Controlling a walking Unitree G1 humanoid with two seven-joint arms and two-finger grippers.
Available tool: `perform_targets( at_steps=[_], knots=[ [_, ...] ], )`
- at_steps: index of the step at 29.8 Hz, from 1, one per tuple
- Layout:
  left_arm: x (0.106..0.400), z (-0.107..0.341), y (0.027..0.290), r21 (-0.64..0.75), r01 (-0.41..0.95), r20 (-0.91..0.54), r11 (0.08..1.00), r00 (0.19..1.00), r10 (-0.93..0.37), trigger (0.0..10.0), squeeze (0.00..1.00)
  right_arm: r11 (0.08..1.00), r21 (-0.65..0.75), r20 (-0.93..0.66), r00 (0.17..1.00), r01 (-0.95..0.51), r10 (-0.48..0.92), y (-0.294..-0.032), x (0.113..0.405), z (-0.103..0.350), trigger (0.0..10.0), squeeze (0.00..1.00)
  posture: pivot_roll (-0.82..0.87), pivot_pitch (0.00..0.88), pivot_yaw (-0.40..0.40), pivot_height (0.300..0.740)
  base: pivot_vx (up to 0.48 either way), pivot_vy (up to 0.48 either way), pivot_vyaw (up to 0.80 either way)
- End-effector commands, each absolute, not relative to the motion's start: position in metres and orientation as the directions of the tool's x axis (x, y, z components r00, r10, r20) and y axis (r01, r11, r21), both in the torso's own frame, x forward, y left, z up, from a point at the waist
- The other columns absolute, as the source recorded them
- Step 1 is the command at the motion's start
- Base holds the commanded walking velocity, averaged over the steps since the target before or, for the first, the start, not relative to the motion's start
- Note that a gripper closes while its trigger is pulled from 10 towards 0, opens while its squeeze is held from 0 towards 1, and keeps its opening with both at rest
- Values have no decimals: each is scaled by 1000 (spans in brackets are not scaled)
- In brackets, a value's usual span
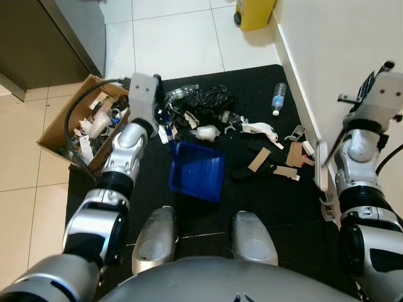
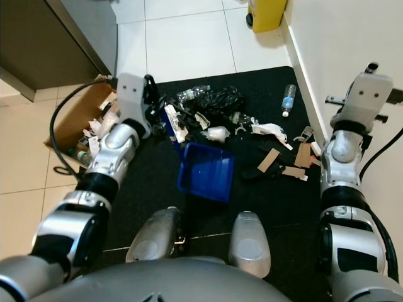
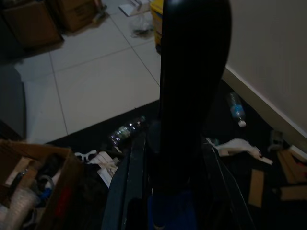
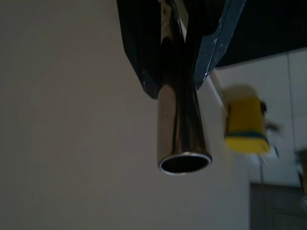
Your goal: Sweep floor
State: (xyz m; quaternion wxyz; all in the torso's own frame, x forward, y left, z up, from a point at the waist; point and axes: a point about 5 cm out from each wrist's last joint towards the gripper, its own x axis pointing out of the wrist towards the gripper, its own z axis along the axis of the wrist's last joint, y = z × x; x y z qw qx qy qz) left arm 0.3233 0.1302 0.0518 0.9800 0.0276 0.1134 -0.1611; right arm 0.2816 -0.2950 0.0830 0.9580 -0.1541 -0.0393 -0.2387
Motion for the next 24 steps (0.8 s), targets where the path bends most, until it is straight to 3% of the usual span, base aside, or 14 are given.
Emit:
perform_targets(
  at_steps=[1, 6, 13, 24],
  knots=[
    [329, 54, 126, 28, 320, -234, 947, 923, -305, 10000, 0, 833, -316, 130, 890, 455, -437, -291, 284, 79, 10000, 0, -22, 14, 81, 740, 0, 0, 0],
    [333, 56, 126, 42, 328, -245, 944, 919, -308, 10000, 0, 832, -329, 115, 893, 447, -434, -289, 288, 78, 10000, 0, -26, 36, 85, 740, 0, 0, 0],
    [342, 58, 133, -16, 273, -280, 962, 922, -267, 10000, 0, 849, -221, 122, 878, 479, -463, -291, 299, 87, 10000, 0, -21, 94, 81, 740, 0, 0, 0],
    [353, 76, 137, -13, 231, -173, 973, 958, -230, 10000, 0, 845, -233, 121, 877, 481, -466, -283, 315, 94, 10000, 0, 4, 161, 64, 740, 0, 0, 0]
  ],
)
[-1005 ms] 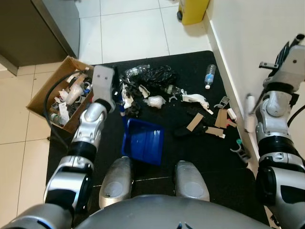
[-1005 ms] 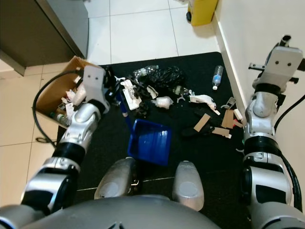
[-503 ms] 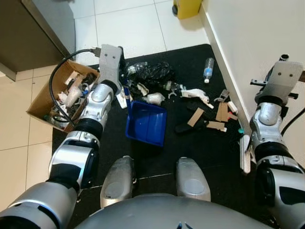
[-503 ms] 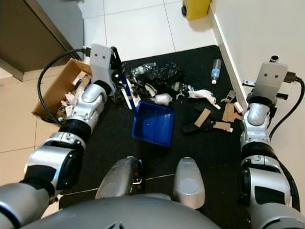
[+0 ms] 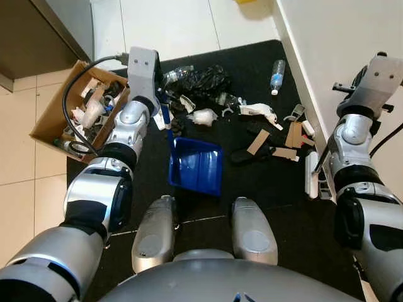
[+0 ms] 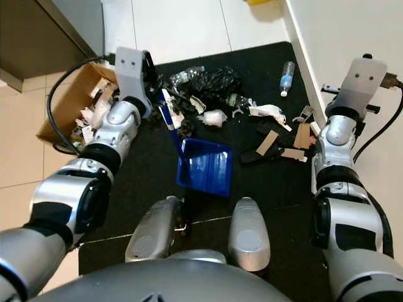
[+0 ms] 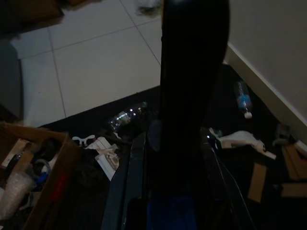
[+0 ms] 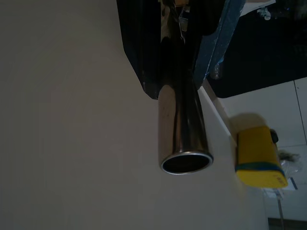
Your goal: Sweep floor
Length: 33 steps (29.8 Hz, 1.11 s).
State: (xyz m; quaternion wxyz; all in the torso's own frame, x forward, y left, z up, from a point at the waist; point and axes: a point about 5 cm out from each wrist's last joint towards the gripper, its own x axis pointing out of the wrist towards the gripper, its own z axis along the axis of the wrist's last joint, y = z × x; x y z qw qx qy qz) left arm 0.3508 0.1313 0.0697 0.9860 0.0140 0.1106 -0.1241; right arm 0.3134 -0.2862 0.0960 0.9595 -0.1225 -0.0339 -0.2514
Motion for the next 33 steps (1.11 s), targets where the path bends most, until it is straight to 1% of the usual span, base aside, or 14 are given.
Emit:
perform_targets(
  at_steps=[1, 5, 6, 10, 16, 21, 24, 26, 30, 31, 32, 33],
  knots=[
    [353, 77, 137, -22, 233, -160, 972, 959, -233, 10000, 0, 848, -232, 116, 879, 476, -462, -281, 316, 93, 10000, 0, 4, 161, 64, 740, 0, 0, 0],
    [353, 79, 134, -39, 236, -123, 971, 963, -239, 10000, 0, 856, -226, 106, 885, 465, -452, -278, 319, 94, 10000, 0, 8, 178, 66, 740, 0, 0, 0],
    [353, 81, 130, -49, 230, -92, 972, 968, -234, 10000, 0, 867, -216, 92, 893, 450, -440, -276, 324, 96, 10000, 0, 8, 185, 63, 740, 0, 0, 0],
    [352, 81, 126, -60, 224, -84, 973, 970, -229, 10000, 0, 876, -203, 78, 899, 438, -432, -274, 327, 96, 10000, 0, 11, 188, 61, 740, 0, 0, 0],
    [344, 67, 117, -21, 253, -136, 967, 958, -253, 10000, 0, 884, -160, 31, 898, 439, -440, -274, 327, 92, 10000, 0, 17, 183, 57, 740, 0, 0, 0],
    [329, 49, 95, -43, 393, -208, 919, 896, -393, 10000, 0, 877, -114, -14, 882, 467, -471, -276, 323, 83, 10000, 0, 56, 171, 79, 740, 0, 0, 0],
    [326, 47, 87, -38, 464, -221, 885, 860, -460, 10000, 0, 875, -54, -32, 875, 482, -484, -273, 323, 81, 10000, 0, 75, 167, 89, 740, 0, 0, 0],
    [327, 47, 86, -56, 473, -227, 879, 852, -472, 10000, 0, 878, -18, -42, 877, 478, -478, -270, 325, 80, 10000, 0, 89, 165, 96, 740, 0, 0, 0],
    [327, 48, 86, -52, 473, -229, 880, 852, -472, 10000, 0, 881, -4, -45, 880, 474, -473, -268, 325, 80, 10000, 0, 89, 165, 96, 740, 0, 0, 0],
    [328, 49, 86, -51, 469, -230, 882, 854, -467, 10000, 0, 890, 31, -46, 890, 456, -454, -262, 328, 80, 10000, 0, 99, 164, 103, 740, 0, 0, 0],
    [328, 49, 86, -51, 469, -230, 882, 854, -467, 10000, 0, 890, 31, -46, 890, 456, -454, -262, 328, 80, 10000, 0, 99, 164, 103, 740, 0, 0, 0],
    [329, 50, 87, -41, 464, -233, 885, 856, -460, 10000, 0, 903, 89, -45, 908, 419, -417, -248, 334, 81, 10000, 0, 102, 166, 106, 740, 0, 0, 0]
  ],
)
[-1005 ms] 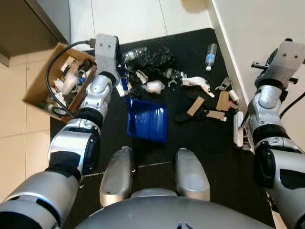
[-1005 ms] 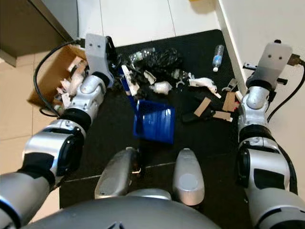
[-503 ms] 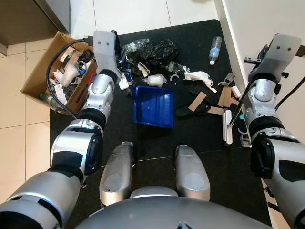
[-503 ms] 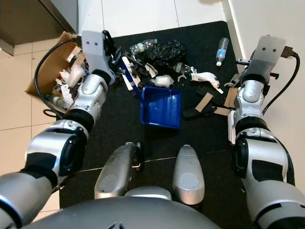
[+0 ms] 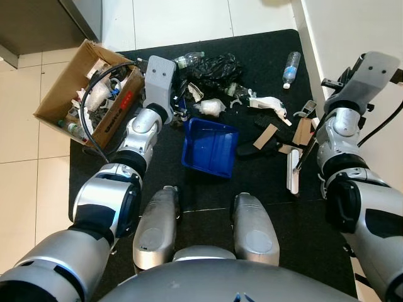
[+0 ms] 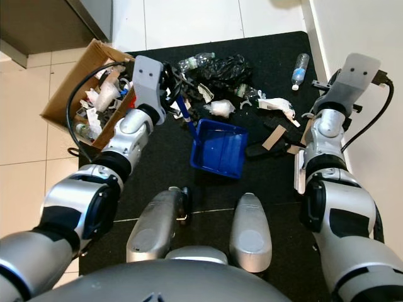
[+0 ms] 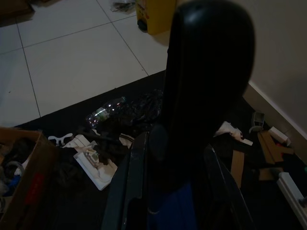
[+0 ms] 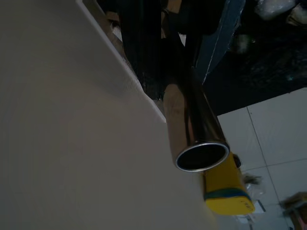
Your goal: Sweep floor
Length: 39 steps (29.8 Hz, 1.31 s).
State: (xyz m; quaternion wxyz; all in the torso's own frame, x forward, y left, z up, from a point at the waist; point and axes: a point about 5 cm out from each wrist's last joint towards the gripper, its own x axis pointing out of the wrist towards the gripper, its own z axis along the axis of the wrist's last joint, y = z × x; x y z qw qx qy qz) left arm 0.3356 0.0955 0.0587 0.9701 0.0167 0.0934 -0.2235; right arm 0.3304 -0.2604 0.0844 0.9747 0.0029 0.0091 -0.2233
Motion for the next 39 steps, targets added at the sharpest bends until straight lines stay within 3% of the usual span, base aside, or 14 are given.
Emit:
perform_targets(
  at_steps=[1, 2, 5, 9, 14, 23, 26, 28, 31, 35, 39],
  knots=[
    [331, 51, 87, -28, 463, -241, 886, 857, -456, 10000, 0, 918, 149, -43, 930, 369, -366, -231, 340, 82, 10000, 0, 102, 167, 107, 740, 0, 0, 0],
    [331, 51, 87, -28, 463, -241, 886, 857, -456, 10000, 0, 918, 149, -43, 930, 369, -366, -231, 340, 82, 10000, 0, 102, 167, 107, 740, 0, 0, 0],
    [334, 54, 85, -19, 465, -244, 885, 856, -455, 10000, 0, 933, 269, -37, 971, 238, -237, -189, 351, 86, 10000, 0, 108, 169, 105, 740, 0, 0, 0],
    [334, 55, 83, -22, 467, -240, 884, 856, -458, 10000, 0, 937, 313, -37, 987, 158, -155, -166, 355, 87, 10000, 0, 114, 169, 104, 740, 0, 0, 0],
    [335, 56, 83, -28, 470, -234, 882, 855, -463, 10000, 0, 922, 388, -15, 999, -20, 28, -117, 358, 90, 10000, 0, 115, 164, 99, 740, 0, 0, 0],
    [334, 54, 84, -35, 458, -242, 888, 859, -452, 10000, 0, 876, 407, 134, 965, -259, 224, -87, 355, 103, 10000, 0, 89, 165, 90, 740, 0, 0, 0],
    [334, 54, 83, -39, 457, -240, 889, 859, -452, 10000, 0, 902, 336, 184, 958, -272, 221, -93, 355, 110, 10000, 0, 84, 165, 88, 740, 0, 0, 0],
    [334, 55, 82, -46, 455, -236, 889, 860, -453, 10000, 0, 955, 220, 248, 958, -198, 142, -120, 357, 122, 10000, 0, 77, 165, 87, 740, 0, 0, 0],
    [334, 55, 81, -49, 454, -234, 889, 860, -453, 10000, 0, 973, 171, 278, 955, -154, 102, -135, 358, 129, 10000, 0, 71, 165, 86, 740, 0, 0, 0],
    [335, 57, 80, -57, 453, -226, 890, 862, -453, 10000, 0, 999, 36, 367, 930, 0, -13, -190, 362, 155, 10000, 0, 62, 169, 90, 740, 0, 0, 0],
    [336, 58, 82, -59, 453, -222, 890, 863, -454, 10000, 0, 999, 4, 378, 925, 53, -50, -205, 365, 164, 10000, 0, 78, 178, 96, 740, 0, 0, 0]
  ],
)
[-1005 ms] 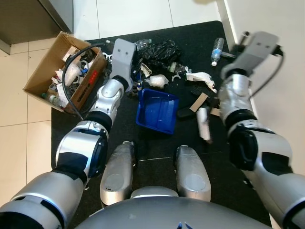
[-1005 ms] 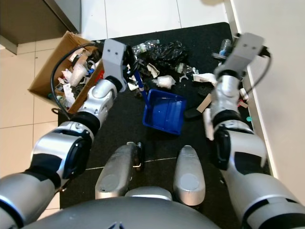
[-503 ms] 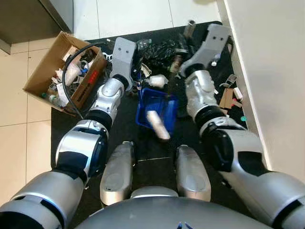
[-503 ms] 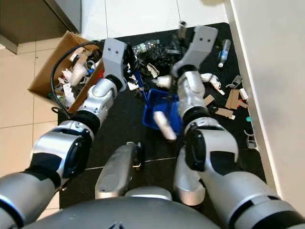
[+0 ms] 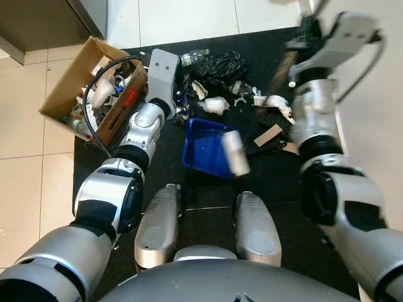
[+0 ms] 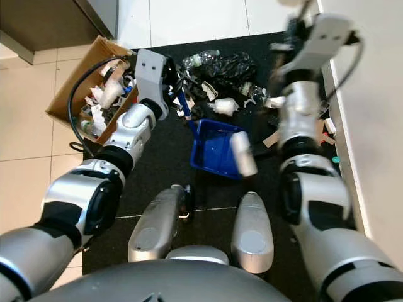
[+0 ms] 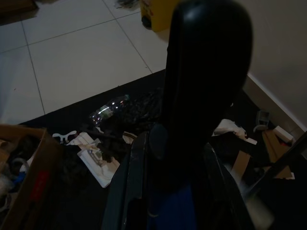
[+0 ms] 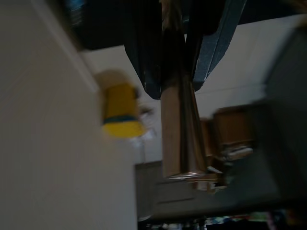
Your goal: Sweep floor
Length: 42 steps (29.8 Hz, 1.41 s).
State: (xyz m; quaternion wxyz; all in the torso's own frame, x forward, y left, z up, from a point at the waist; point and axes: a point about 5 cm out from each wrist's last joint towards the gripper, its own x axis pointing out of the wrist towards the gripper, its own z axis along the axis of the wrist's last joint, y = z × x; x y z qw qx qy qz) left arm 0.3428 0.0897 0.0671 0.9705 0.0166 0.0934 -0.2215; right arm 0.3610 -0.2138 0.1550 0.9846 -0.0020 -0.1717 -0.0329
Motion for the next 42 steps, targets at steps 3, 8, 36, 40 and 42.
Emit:
perform_targets(
  at_steps=[3, 8, 36, 40, 42],
  knots=[
    [335, 57, 83, -57, 453, -220, 890, 863, -454, 10000, 0, 997, -19, 364, 929, 75, -63, -205, 368, 165, 10000, 0, 92, 186, 99, 740, 0, 0, 0],
    [335, 58, 86, -57, 456, -208, 888, 865, -457, 10000, 0, 990, -84, 347, 935, 109, -74, -202, 370, 164, 10000, 0, 128, 207, 107, 740, 0, 0, 0],
    [331, 71, 95, -82, 469, -100, 880, 874, -475, 10000, 0, 884, -412, 85, 975, 221, -204, -199, 362, 109, 10000, 0, 265, 227, 104, 740, 0, 0, 0],
    [330, 73, 99, -76, 467, -91, 881, 877, -472, 10000, 0, 916, -312, 56, 967, 253, -248, -200, 361, 106, 10000, 0, 296, 238, 109, 740, 0, 0, 0],
    [329, 75, 102, -74, 465, -83, 882, 879, -470, 10000, 0, 940, -181, 9, 956, 289, -292, -204, 361, 103, 10000, 0, 308, 242, 109, 740, 0, 0, 0]
  ],
)
